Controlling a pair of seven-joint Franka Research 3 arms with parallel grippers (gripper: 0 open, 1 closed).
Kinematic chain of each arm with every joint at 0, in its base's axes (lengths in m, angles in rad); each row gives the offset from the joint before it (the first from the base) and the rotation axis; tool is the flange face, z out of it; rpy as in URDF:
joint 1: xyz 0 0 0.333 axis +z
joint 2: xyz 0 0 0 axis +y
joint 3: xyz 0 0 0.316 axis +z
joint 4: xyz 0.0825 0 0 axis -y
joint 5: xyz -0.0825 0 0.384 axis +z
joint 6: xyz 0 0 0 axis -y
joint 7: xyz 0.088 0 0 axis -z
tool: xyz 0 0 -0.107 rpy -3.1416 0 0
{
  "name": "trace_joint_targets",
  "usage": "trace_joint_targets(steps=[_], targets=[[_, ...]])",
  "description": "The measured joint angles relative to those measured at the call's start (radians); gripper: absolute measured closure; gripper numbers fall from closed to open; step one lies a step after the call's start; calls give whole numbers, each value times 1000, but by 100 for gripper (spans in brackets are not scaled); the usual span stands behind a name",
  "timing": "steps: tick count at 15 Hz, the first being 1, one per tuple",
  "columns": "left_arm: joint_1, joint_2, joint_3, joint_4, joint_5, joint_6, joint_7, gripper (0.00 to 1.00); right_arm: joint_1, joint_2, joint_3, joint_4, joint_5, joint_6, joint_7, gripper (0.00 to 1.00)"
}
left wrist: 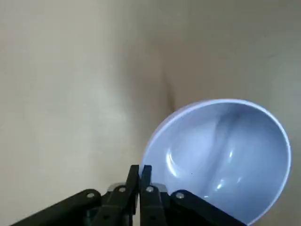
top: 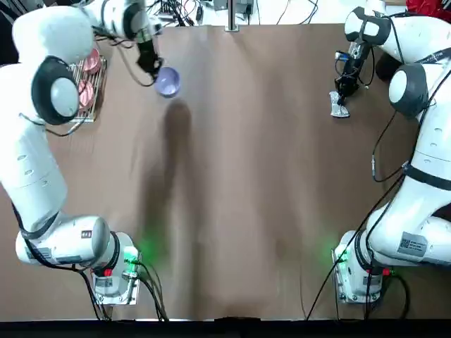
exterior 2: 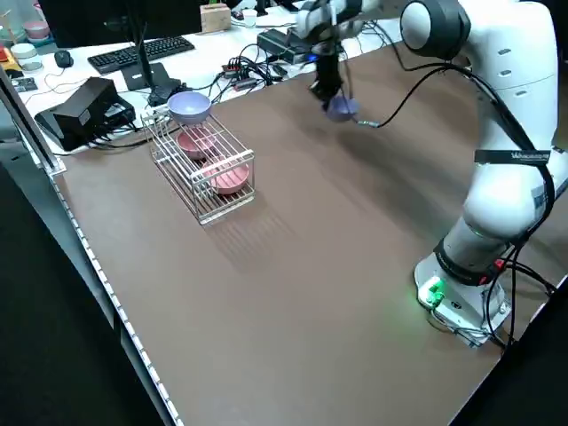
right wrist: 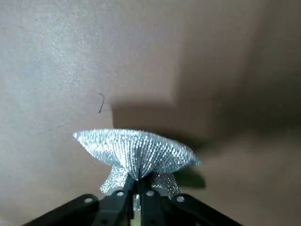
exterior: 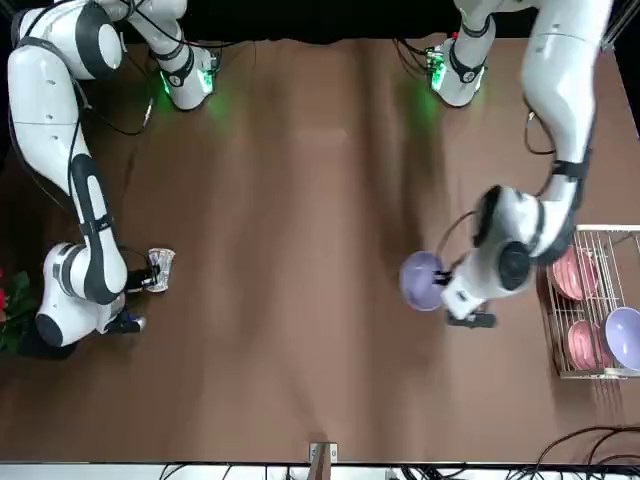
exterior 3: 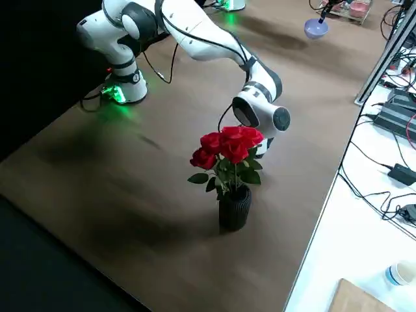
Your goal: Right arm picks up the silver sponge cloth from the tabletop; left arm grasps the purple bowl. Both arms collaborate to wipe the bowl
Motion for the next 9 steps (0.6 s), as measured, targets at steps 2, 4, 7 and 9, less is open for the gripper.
trace_joint_targets(steps=[2, 4, 7, 9], targets=[[101, -35, -7, -91, 4, 55, 101, 96, -1, -3, 0, 9, -1, -1, 1, 75], [156, -54, -9, -178, 5, 135, 144, 96, -1, -15, -1, 28, -8, -3, 1, 56], [210, -49, -9, -254, 23, 234, 162, 96, 0, -77, 1, 90, -47, -57, 1, 28], [236, -47, -10, -262, 23, 245, 177, 95, 0, -172, 1, 144, -58, -107, 1, 10]])
